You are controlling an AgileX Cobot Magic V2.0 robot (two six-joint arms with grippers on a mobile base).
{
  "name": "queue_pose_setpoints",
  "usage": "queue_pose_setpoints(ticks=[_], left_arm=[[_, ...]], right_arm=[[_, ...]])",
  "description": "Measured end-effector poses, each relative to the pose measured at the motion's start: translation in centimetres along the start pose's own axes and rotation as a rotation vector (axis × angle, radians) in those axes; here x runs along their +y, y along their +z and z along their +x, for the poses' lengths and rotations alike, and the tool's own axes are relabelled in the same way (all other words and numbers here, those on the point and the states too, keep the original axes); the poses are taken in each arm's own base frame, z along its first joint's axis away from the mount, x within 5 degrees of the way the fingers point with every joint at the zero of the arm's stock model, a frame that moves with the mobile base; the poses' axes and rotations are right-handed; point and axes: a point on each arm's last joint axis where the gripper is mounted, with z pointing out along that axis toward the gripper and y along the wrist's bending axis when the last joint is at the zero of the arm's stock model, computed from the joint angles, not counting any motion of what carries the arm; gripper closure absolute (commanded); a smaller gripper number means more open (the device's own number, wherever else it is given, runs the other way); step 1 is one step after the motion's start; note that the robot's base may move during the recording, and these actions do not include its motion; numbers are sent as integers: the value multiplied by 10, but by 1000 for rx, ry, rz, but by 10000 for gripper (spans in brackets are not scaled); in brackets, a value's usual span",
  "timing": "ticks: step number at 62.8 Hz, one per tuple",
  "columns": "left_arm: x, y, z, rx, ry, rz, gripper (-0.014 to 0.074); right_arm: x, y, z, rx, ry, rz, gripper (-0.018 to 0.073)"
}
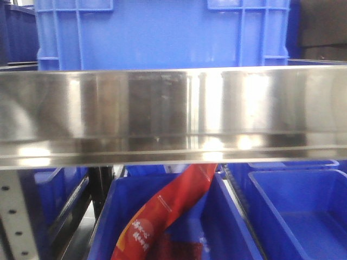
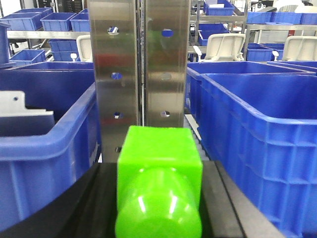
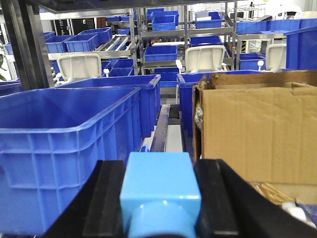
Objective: Grab block from conveyor and place in blue bin
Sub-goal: 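Drive the base up to the steel shelf of blue bins, then move both held blocks over the blue bins on the shelf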
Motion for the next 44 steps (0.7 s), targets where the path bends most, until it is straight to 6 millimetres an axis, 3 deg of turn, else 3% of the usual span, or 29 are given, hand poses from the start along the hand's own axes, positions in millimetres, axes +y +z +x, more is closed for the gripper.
queue_pose_setpoints(ticks=[44], left_arm=[[0,0,0,0,0,0,708]], right_arm=[[0,0,0,0,0,0,721]])
